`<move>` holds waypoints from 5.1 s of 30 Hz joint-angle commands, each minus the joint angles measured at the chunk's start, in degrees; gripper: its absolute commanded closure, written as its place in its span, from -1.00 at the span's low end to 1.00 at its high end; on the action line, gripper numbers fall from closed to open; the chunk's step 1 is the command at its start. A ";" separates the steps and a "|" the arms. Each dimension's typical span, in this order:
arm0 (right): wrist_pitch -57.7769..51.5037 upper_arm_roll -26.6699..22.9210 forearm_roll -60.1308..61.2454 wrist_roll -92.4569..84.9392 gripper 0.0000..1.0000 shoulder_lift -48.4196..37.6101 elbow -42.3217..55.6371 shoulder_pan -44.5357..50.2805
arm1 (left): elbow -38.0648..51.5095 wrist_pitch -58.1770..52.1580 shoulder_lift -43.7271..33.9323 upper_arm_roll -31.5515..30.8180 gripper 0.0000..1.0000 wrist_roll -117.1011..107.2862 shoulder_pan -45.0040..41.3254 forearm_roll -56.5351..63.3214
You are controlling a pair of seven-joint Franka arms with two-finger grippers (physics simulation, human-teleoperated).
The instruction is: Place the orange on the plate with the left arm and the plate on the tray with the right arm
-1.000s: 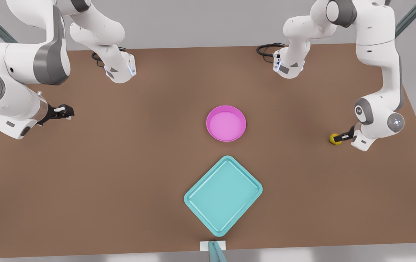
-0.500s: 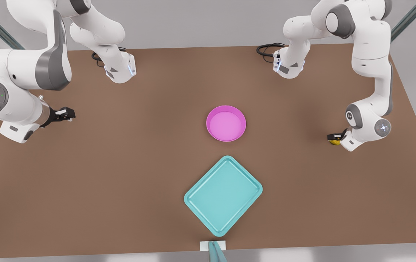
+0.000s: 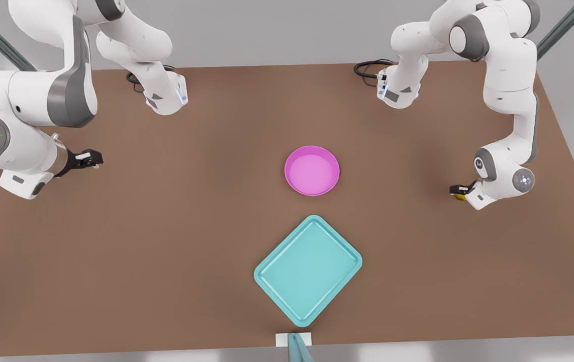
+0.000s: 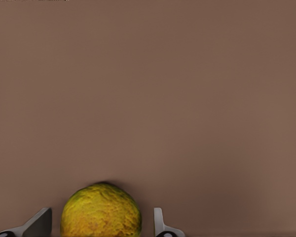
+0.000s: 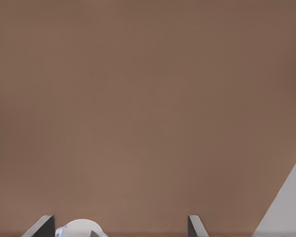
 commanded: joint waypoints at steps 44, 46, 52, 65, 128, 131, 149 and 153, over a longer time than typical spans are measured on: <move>0.02 0.01 0.28 -0.33 -1.00 0.85 0.04 -1.32 | 22.46 -36.80 4.28 -4.21 -1.00 -45.62 -55.55 -5.94; 0.02 0.01 0.28 -0.33 -1.00 1.02 0.04 -1.32 | 22.02 -37.15 3.32 -3.60 -1.00 -45.53 -55.46 -5.94; 10.38 0.36 11.88 4.58 -1.00 8.31 -7.16 2.36 | 45.13 -70.19 -5.39 41.40 -1.00 -19.25 -52.57 -12.43; 67.43 4.93 39.92 21.03 -1.00 25.37 -24.57 24.34 | 37.49 -49.54 -19.26 -11.51 -1.00 -25.93 -5.63 0.31; 46.60 6.60 39.12 20.23 0.57 38.11 1.97 24.61 | 41.88 -52.79 -15.23 -10.63 -1.00 -26.55 -5.54 -0.93; 44.14 6.51 41.50 24.89 0.57 44.00 12.43 23.46 | 42.06 -52.88 -15.23 -10.63 -1.00 -26.19 -5.63 -1.01; 59.08 8.45 47.04 34.30 0.57 57.98 28.78 20.21 | 42.06 -53.14 -14.61 -10.45 -1.00 -26.02 -5.54 -0.93; 61.45 8.54 47.04 33.60 -1.00 58.68 29.13 21.00 | 42.06 -53.14 -14.53 -10.45 -1.00 -26.19 -5.54 -1.01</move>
